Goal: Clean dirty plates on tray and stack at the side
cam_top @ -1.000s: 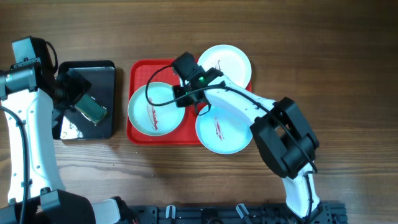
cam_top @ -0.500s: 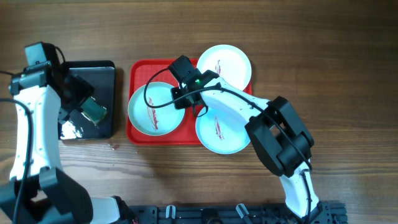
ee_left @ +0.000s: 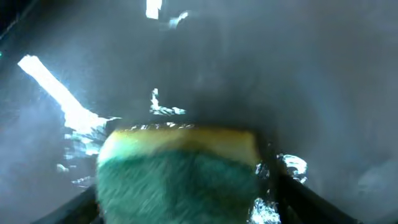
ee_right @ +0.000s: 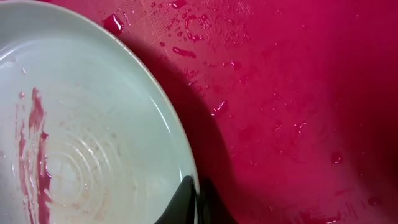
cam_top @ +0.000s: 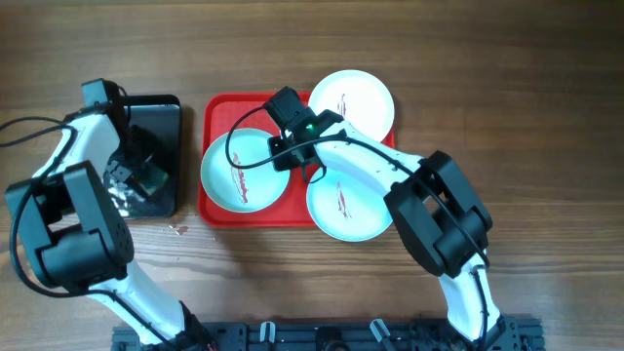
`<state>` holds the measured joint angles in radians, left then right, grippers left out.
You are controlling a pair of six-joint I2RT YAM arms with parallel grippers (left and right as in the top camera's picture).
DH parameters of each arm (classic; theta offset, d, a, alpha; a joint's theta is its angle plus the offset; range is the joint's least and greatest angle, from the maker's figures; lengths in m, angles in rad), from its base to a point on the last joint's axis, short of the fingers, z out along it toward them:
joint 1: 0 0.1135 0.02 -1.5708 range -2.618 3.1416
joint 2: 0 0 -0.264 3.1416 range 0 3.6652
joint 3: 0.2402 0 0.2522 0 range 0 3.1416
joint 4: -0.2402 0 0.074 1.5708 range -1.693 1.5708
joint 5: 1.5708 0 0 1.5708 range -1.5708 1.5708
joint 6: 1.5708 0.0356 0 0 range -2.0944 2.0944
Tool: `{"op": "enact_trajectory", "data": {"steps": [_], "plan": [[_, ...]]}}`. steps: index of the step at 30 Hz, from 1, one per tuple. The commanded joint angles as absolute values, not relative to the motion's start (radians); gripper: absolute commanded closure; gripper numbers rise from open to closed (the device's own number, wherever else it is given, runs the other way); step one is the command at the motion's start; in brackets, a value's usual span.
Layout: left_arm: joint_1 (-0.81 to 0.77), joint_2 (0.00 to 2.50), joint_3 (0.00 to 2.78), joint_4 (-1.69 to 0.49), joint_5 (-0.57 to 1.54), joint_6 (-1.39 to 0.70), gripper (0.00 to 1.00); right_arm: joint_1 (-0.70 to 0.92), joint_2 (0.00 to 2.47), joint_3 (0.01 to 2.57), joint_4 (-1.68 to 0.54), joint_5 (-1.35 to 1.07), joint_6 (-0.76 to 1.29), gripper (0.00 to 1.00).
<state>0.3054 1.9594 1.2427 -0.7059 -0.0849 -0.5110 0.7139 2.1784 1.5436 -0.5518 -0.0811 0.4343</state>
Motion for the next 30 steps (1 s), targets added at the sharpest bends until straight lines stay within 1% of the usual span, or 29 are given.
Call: {"op": "enact_trajectory", "data": {"steps": [1, 3, 5, 8, 11, 13, 14, 16, 18, 20, 22, 26, 30], "plan": [[0.310, 1.996, 1.228, -0.703, -0.072, -0.498, 0.35, 0.714, 2.224, 1.544, -0.553, -0.044, 0.445, 0.96], [0.310, 1.995, 1.229, -0.703, -0.070, -0.498, 0.36, 0.714, 2.224, 1.544, -0.550, -0.044, 0.445, 0.96], [0.310, 1.994, 1.234, -0.720, -0.068, -0.498, 0.44, 0.714, 2.224, 1.544, -0.550, -0.044, 0.445, 0.96], [0.308, 1.982, 1.281, -0.809, -0.068, -0.498, 0.47, 0.714, 2.224, 1.544, -0.550, -0.044, 0.445, 0.96], [0.294, 1.975, 1.328, -0.902, -0.068, -0.498, 0.48, 0.714, 2.224, 1.544, -0.550, -0.044, 0.445, 0.95], [0.281, 1.975, 1.328, -0.917, -0.069, -0.498, 0.55, 0.714, 2.224, 1.544, -0.551, -0.044, 0.445, 0.96], [0.273, 1.976, 1.328, -0.903, -0.070, -0.498, 0.63, 0.714, 2.224, 1.544, -0.551, -0.044, 0.445, 0.96], [0.272, 1.976, 1.328, -0.873, -0.069, -0.499, 0.95, 0.714, 2.224, 1.544, -0.555, -0.045, 0.445, 0.96], [0.272, 1.976, 1.328, -0.869, -0.068, -0.498, 0.96, 0.714, 2.224, 1.544, -0.558, -0.045, 0.445, 0.96], [0.269, 1.971, 1.330, -0.879, -0.039, -0.429, 0.96, 0.714, 2.224, 1.544, -0.558, -0.045, 0.445, 0.96], [0.264, 1.953, 1.367, -0.939, 0.033, -0.346, 0.96, 0.711, 2.224, 1.544, -0.562, -0.070, 0.444, 0.96], [0.240, 1.882, 1.493, -1.066, 0.160, -0.254, 0.96, 0.682, 2.224, 1.544, -0.569, -0.185, 0.431, 0.96], [0.155, 1.818, 1.530, -1.076, 0.308, -0.195, 0.96, 0.641, 2.224, 1.544, -0.574, -0.273, 0.418, 0.96]]}}
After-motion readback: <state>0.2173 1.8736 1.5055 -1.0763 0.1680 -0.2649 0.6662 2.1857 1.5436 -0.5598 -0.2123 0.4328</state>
